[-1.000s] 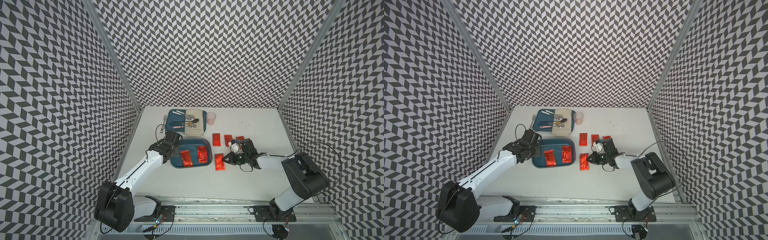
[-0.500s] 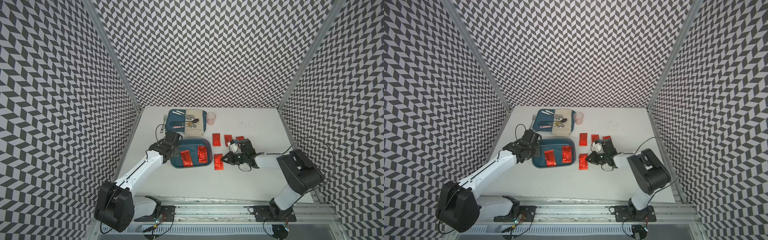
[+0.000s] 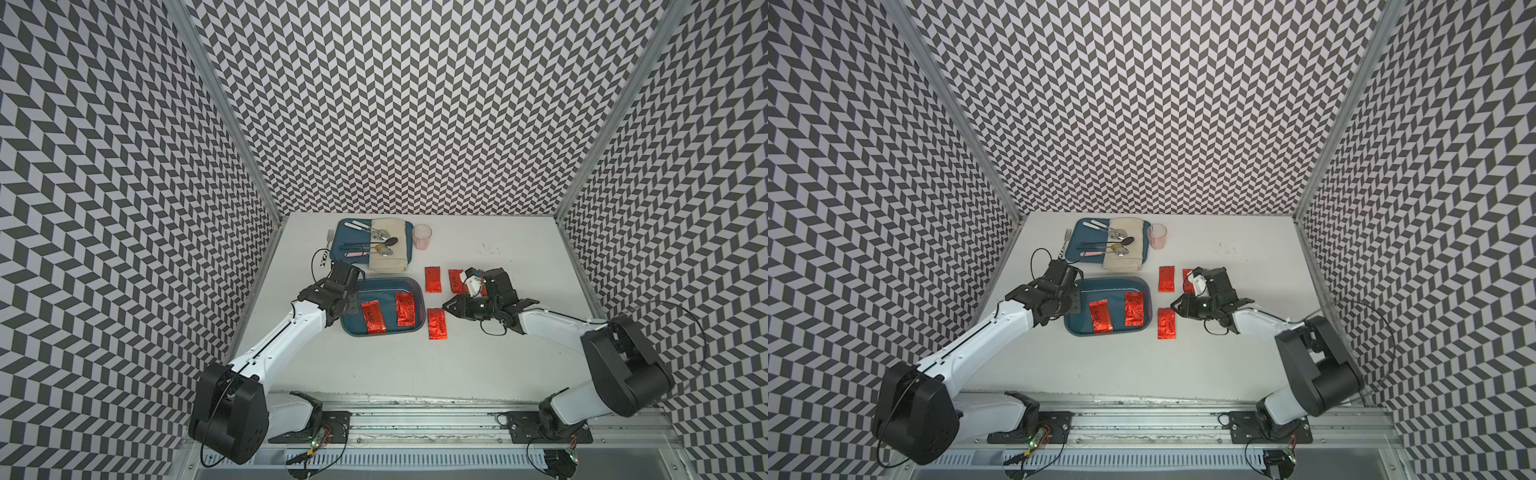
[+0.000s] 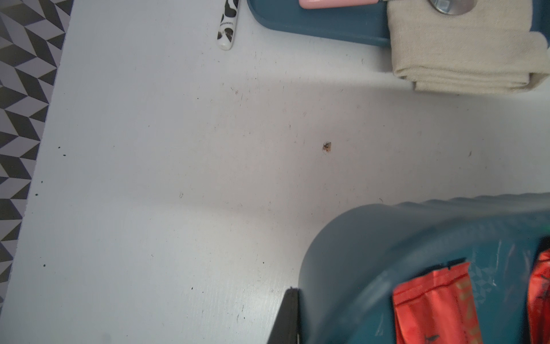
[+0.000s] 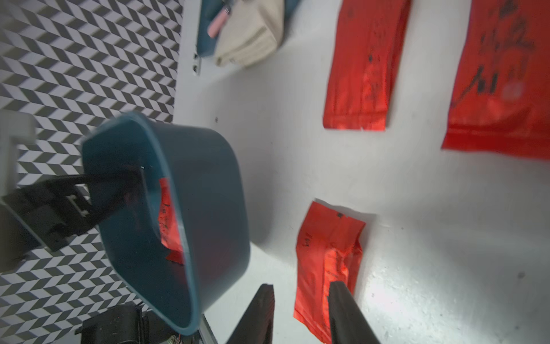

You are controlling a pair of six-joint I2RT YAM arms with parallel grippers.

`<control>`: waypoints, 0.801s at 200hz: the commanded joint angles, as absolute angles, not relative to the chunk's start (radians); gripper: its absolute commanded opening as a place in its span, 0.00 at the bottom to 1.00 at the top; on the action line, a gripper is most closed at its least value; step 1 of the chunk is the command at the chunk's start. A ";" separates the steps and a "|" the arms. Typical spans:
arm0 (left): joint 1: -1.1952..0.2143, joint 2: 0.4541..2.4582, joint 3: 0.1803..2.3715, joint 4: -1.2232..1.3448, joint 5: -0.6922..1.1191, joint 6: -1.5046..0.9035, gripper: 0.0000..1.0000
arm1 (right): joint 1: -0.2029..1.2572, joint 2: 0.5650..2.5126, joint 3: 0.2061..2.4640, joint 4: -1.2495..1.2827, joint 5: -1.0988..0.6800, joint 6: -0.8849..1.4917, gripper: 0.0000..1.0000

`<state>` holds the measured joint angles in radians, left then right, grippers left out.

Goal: Take the tea bags out of the storage box
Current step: Place the tea bag at the center of the board, then pick up the tea bag from the storage box.

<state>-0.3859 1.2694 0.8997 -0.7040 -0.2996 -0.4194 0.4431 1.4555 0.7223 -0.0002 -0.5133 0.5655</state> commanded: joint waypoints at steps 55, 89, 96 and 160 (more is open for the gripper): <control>-0.383 1.264 0.910 -0.686 -0.290 -0.423 0.00 | 0.850 1.604 1.225 -0.360 0.005 0.576 0.42; -0.383 1.264 0.910 -0.689 -0.291 -0.425 0.00 | 0.939 1.847 1.466 -0.541 0.166 0.546 0.43; -0.383 1.263 0.910 -0.689 -0.291 -0.425 0.00 | 0.951 1.878 1.494 -0.563 0.206 0.545 0.43; -0.383 1.262 0.910 -0.686 -0.288 -0.423 0.00 | 0.988 1.986 1.573 -0.617 0.313 0.540 0.38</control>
